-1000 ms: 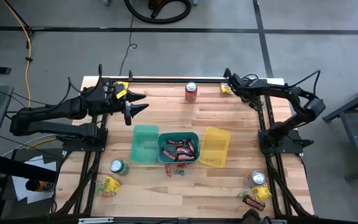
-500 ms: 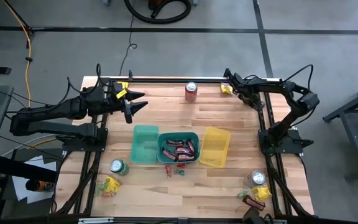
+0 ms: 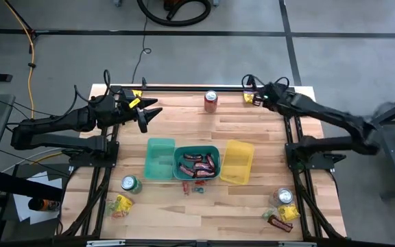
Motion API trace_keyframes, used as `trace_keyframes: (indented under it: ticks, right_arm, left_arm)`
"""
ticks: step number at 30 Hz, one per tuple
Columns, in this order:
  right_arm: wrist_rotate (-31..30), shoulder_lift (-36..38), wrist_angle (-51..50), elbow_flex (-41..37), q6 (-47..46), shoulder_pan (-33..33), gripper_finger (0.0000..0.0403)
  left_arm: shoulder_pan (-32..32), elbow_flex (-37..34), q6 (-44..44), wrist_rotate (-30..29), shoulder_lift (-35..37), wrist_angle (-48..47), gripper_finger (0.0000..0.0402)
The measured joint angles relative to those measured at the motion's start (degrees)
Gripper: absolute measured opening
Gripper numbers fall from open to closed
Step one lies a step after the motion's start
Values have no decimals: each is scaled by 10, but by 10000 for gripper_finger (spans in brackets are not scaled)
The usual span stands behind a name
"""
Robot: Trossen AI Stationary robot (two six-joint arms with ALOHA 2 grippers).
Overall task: Sort candy
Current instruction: Put the chocolate bar into the blue bin
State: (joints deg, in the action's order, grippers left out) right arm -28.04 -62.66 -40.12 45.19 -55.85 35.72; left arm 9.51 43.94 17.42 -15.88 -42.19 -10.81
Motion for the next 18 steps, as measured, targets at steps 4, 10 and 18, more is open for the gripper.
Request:
trace_keyframes:
  ticks: [4, 10, 18]
  right_arm:
    - [98, 102, 135, 0, 86, -99, 19]
    - [229, 142, 344, 0, 124, -248, 19]
    - [224, 38, 504, -1, 245, -392, 20]
  left_arm:
    - [0, 0, 0, -5, 0, 0, 222]
    - [0, 0, -1, -34, 0, -1, 222]
    - [0, 0, 9, -37, 0, 0, 222]
